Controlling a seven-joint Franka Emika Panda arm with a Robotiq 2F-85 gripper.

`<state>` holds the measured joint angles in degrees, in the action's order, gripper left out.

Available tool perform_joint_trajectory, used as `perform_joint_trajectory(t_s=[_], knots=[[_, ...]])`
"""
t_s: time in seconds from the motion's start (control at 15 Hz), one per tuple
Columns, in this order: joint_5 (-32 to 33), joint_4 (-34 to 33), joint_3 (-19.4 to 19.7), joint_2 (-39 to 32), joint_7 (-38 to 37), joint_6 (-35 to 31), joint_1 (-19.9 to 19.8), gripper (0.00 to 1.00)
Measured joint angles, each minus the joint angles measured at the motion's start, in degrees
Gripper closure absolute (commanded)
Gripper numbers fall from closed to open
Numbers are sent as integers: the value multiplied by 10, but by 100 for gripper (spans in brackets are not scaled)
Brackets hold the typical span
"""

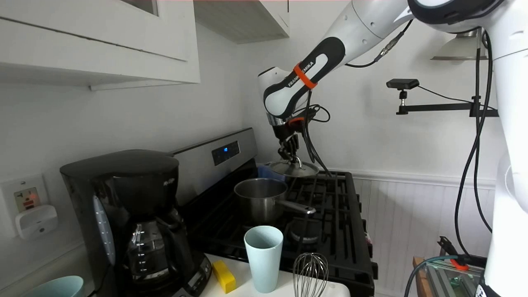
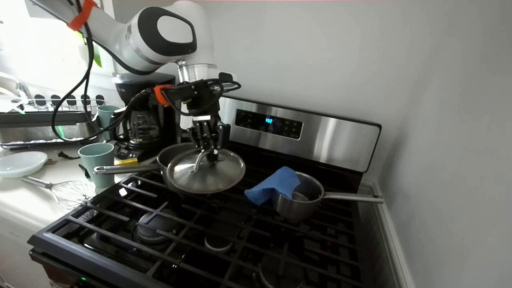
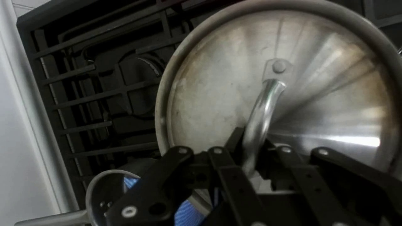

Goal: Open the pot, pour the content of the cup into it, then close the pot

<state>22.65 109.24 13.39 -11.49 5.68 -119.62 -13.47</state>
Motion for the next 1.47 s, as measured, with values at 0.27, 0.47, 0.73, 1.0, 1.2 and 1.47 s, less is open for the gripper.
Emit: perform_joint_trajectory(t_s=[0.27,0.47,0.73,1.0,1.2,1.47], knots=[[0,-1,0,-3,0,0,1,98],[0,-6,8,-16,14,-9,-9,98],[-1,-8,25,-31,49,-46,-37,98],[-19,-9,34,-50,82,-81,-71,98],[-27,-18,40,-74,94,-101,-92,98],[-40,-49,46,-119,94,-105,-113,98]])
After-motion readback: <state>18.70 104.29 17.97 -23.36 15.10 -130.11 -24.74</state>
